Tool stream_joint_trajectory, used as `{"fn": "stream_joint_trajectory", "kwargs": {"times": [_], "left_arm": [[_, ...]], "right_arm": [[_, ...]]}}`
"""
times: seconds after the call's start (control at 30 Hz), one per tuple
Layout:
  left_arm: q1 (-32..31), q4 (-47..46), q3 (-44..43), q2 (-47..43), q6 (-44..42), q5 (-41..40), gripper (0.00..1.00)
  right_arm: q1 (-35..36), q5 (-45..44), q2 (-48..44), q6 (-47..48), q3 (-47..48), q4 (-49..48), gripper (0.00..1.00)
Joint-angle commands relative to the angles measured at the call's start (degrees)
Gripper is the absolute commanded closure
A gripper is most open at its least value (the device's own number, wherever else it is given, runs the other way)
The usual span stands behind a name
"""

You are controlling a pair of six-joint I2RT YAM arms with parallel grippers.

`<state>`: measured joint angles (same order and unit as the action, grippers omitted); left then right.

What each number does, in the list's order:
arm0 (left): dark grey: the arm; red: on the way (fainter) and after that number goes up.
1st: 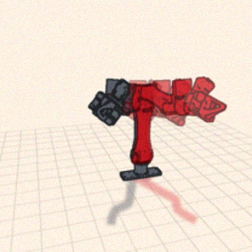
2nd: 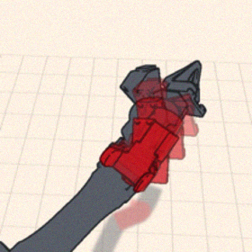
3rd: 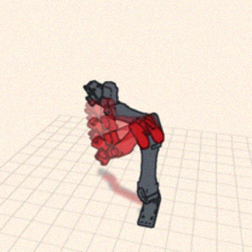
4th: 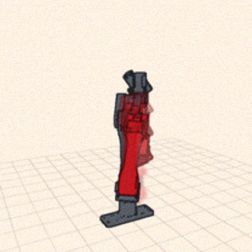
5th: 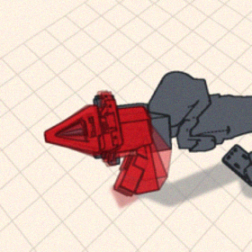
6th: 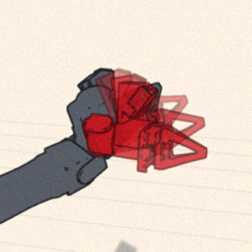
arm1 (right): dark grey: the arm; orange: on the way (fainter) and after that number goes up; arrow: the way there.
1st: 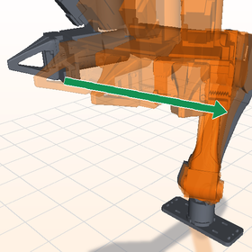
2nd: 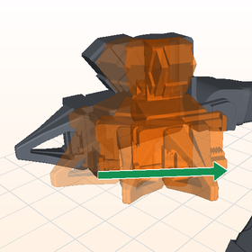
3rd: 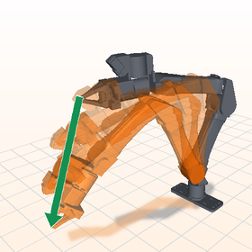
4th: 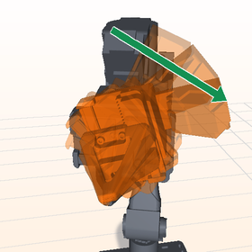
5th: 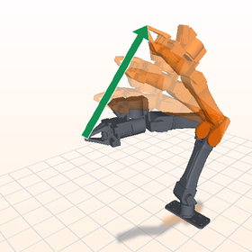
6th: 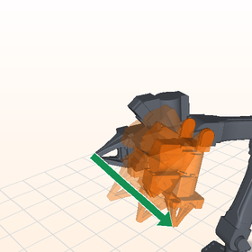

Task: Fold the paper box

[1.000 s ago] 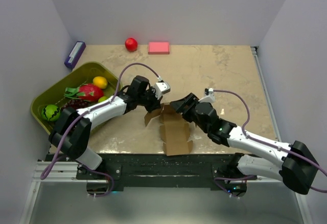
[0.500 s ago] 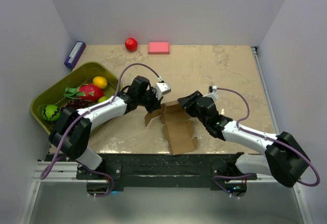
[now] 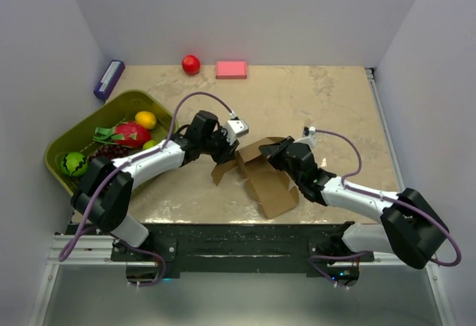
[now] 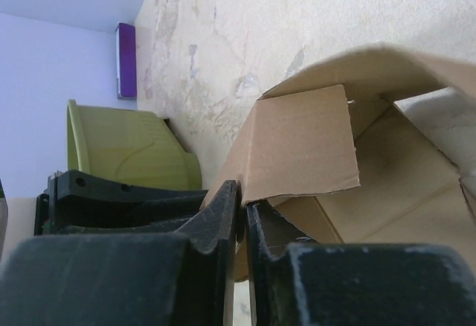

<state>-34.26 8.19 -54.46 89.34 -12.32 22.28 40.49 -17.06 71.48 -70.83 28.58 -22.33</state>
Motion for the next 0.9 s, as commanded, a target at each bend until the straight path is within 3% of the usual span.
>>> {"fn": "stream_joint_trajectory", "kwargs": {"times": [0.0,0.07,0.17,0.33,0.4,0.53,0.87], "left_arm": [[-0.28,-2.82,-1.00,-4.25,1.42,-1.89,0.59],[-0.37,-3.70,-1.27,-6.97,1.86,-2.94,0.50],[-0.28,-5.80,-1.09,-11.89,2.65,-6.54,0.45],[-2.47,-14.58,3.90,-21.91,5.37,-12.87,0.44],[-6.16,-16.18,5.32,-23.24,7.82,-14.02,0.45],[-13.53,-24.41,10.75,-21.93,13.27,-13.58,0.51],[-17.86,-44.47,20.26,-12.36,21.10,-6.73,0.61]], "right_arm": [[0.12,-3.50,0.67,-2.64,-0.98,-1.67,0.99],[0.12,-4.56,0.76,-3.53,-0.46,-0.80,1.00],[0.20,-6.32,0.94,-4.84,0.60,0.79,1.00],[0.29,-7.64,1.90,-7.57,2.09,2.20,1.00],[0.29,-7.81,2.17,-7.92,2.71,2.99,1.00],[0.55,-8.51,1.56,-8.18,3.15,4.31,1.00],[0.64,-9.92,-0.12,-7.92,2.18,5.36,1.00]]}}
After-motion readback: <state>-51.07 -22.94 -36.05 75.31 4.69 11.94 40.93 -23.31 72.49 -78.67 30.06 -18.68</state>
